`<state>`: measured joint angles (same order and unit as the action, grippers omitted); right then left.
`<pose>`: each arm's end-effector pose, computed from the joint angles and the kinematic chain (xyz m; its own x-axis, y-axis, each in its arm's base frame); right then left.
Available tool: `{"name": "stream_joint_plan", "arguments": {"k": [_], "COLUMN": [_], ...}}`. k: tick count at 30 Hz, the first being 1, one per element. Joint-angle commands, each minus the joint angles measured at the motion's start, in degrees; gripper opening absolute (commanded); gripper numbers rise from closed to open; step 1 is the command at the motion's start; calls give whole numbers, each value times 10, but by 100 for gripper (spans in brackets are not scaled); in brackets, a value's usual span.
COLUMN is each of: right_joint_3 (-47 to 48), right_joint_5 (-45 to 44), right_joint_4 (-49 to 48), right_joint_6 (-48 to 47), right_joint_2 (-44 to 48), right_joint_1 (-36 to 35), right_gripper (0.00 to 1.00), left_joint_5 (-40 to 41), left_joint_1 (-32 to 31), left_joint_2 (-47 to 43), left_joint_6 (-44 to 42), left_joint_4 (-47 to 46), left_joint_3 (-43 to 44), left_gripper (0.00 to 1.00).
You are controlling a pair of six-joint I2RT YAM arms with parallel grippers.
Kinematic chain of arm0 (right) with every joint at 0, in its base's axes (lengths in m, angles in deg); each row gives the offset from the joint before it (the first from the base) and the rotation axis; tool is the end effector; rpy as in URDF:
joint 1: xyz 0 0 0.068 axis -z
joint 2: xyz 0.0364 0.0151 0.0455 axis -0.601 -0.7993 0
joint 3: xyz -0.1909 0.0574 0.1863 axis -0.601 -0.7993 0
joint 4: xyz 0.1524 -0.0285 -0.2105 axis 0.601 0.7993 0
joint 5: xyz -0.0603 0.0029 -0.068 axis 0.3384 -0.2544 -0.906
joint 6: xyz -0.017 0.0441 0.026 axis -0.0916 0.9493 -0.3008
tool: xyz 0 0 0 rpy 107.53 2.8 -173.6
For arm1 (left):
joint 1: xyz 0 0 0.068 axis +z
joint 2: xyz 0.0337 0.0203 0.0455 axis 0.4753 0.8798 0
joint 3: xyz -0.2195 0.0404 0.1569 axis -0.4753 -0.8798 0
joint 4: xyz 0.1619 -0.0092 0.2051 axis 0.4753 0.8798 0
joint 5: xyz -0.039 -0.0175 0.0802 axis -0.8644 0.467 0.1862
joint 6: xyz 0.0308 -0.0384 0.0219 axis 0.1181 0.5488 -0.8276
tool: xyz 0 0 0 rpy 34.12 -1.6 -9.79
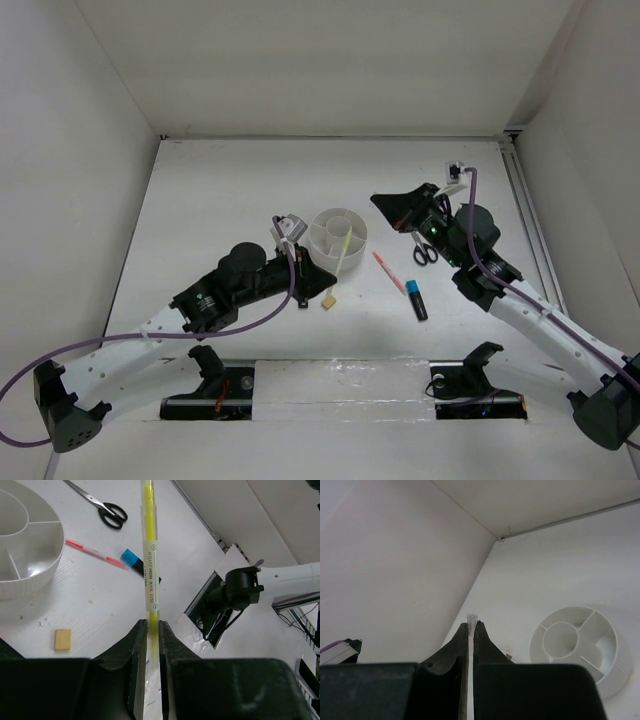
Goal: Sort the stationery into containers
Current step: Close the pen cap on the pen.
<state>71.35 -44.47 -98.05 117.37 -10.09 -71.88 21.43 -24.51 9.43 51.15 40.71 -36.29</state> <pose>0.1878 0.1313 0.3586 -0.3446 0.5855 -0.7338 -0.4661 0.5718 0.6751 0.1113 -0.1585 0.3276 -0.5004 -0.1250 -0.8567 0.7500 0.4318 -0.5010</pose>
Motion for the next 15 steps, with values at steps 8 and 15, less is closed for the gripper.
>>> {"name": "stream_joint_plan", "arguments": {"k": [8,15], "right_joint_3": [0,-5], "right_joint_5": [23,18], "right_joint_4": [-108,-115], "right_joint_6": [40,40], "right_joint_2": [-36,-48], "right_joint_1": [-39,-61], "right_gripper": [0,0], "left_joint_5": [-34,-17], "left_joint_1": [-2,-2], "left_joint_2": [9,9], "left_joint_6": [-15,-15], "left_joint_4": [-50,-45], "left_joint_3": [-3,-3], "left_gripper": [0,0]}}
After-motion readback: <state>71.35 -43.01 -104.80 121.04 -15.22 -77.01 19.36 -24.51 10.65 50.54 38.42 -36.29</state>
